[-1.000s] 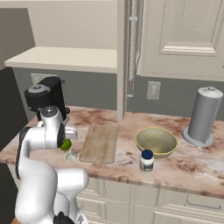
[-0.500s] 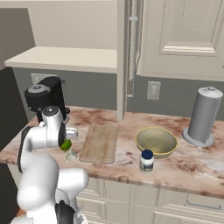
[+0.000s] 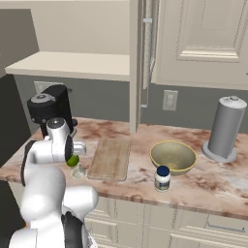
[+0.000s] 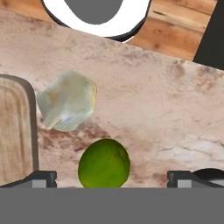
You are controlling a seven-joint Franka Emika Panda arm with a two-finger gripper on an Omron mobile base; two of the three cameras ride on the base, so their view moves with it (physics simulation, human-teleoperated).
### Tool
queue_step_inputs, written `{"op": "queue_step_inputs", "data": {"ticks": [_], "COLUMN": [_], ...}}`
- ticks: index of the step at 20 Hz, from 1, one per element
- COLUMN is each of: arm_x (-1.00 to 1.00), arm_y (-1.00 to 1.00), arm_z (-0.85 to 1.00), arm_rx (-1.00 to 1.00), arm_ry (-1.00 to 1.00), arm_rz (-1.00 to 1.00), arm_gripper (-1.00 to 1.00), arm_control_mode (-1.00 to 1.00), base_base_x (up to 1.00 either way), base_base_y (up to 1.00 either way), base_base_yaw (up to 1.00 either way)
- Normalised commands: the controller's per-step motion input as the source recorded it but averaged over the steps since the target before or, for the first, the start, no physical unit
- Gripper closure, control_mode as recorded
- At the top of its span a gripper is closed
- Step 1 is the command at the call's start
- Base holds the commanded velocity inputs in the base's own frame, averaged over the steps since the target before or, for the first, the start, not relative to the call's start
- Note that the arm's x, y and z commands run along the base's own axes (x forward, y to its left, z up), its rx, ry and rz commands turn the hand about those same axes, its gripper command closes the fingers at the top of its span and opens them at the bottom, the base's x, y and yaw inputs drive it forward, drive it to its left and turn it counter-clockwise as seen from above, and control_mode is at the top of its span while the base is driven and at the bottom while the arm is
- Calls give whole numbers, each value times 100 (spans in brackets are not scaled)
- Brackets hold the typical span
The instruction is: Open the cabinet. Place the bowl and condiment on the counter. Then place the lime and garlic on the cutting board.
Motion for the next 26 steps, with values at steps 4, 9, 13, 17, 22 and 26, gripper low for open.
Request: {"op": "queue_step_inputs", "data": {"ticks": [4, 9, 13, 17, 22, 26], "arm_x": [0, 0, 0, 1, 2, 3], "arm_y": [0, 0, 0, 0, 0, 0], "arm_z": [-30, -31, -31, -32, -34, -31], "arm_rx": [-1, -1, 0, -2, -4, -4], "arm_ry": [-1, -2, -2, -3, -5, -5], "arm_rz": [0, 0, 0, 0, 0, 0], "arm_gripper": [-100, -100, -100, -100, -100, -100], "arm_control_mode": [-100, -100, -100, -100, -100, -100], "base_base_x": [0, 0, 0, 0, 0, 0], "base_base_y": [0, 0, 0, 0, 0, 0], "base_base_yaw": [0, 0, 0, 0, 0, 0]}}
